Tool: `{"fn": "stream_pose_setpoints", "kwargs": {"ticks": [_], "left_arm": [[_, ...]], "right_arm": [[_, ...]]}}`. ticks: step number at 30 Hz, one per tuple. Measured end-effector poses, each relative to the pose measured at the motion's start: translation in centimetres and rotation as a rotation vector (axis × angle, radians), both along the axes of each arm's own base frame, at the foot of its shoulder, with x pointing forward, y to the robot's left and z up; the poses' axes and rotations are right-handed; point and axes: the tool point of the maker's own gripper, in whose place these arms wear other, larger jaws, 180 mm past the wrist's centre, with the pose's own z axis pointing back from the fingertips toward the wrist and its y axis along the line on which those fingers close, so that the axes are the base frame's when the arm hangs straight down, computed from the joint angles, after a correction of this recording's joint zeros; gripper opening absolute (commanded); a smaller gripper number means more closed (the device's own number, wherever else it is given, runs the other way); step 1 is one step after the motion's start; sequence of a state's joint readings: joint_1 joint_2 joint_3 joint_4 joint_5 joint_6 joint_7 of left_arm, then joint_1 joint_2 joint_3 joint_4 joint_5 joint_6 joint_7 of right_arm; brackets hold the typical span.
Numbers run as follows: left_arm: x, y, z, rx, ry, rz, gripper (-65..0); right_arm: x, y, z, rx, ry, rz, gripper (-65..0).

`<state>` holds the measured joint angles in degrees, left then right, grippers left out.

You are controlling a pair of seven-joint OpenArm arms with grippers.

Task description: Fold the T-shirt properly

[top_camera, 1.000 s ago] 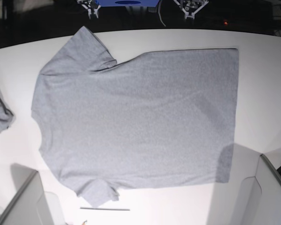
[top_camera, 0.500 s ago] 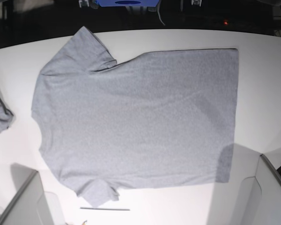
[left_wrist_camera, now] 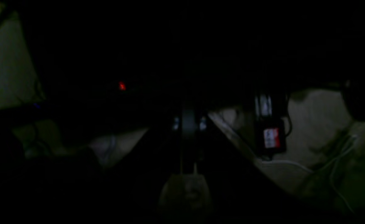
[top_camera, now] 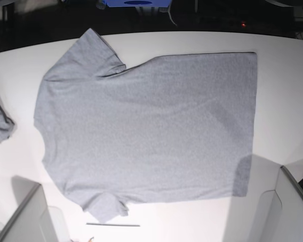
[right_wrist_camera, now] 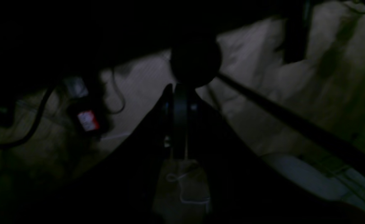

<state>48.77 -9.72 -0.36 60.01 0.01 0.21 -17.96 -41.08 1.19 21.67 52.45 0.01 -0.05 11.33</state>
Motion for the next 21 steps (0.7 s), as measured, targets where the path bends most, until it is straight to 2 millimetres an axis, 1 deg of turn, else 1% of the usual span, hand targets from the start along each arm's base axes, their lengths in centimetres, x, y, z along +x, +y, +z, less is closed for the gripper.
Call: {"fn": "stream_pose_setpoints", "kwargs": {"ticks": [3,6,8,12,14,17,21], "left_arm": [[0.2,-0.1,1.7,-0.007,-0.027,-0.018,-65.0],[0.8,-0.9,3.5,-0.023,-0.066,-0.031,-65.0],[1.7,-1.5,5.1,-0.037,-0.101,-0.044,-65.0],[4.2,-3.0,9.1,-0.072,-0.207,-0.068,-65.0],[5.4,-3.8,11.2,-0.093,-0.263,-0.078,-65.0],[6.9,-4.6,13.3,-0.109,-0.312,-0.094,-65.0],[9.0,-4.9,15.6,-0.122,-0.388,-0.124,-65.0]], "right_arm": [[0.0,-0.7,1.7,-0.037,-0.035,-0.043,-65.0],[1.2,-1.9,3.7,-0.086,-0.098,-0.072,-65.0],[2.6,-2.7,5.1,-0.119,-0.149,-0.083,-65.0],[6.0,-3.9,7.7,-0.174,-0.260,-0.101,-65.0],[7.8,-4.3,9.3,-0.201,-0.322,-0.103,-65.0],[11.3,-5.2,12.5,-0.248,-0.433,-0.070,-65.0],[15.0,-5.7,16.5,-0.222,-0.625,-0.160,-65.0]]}}
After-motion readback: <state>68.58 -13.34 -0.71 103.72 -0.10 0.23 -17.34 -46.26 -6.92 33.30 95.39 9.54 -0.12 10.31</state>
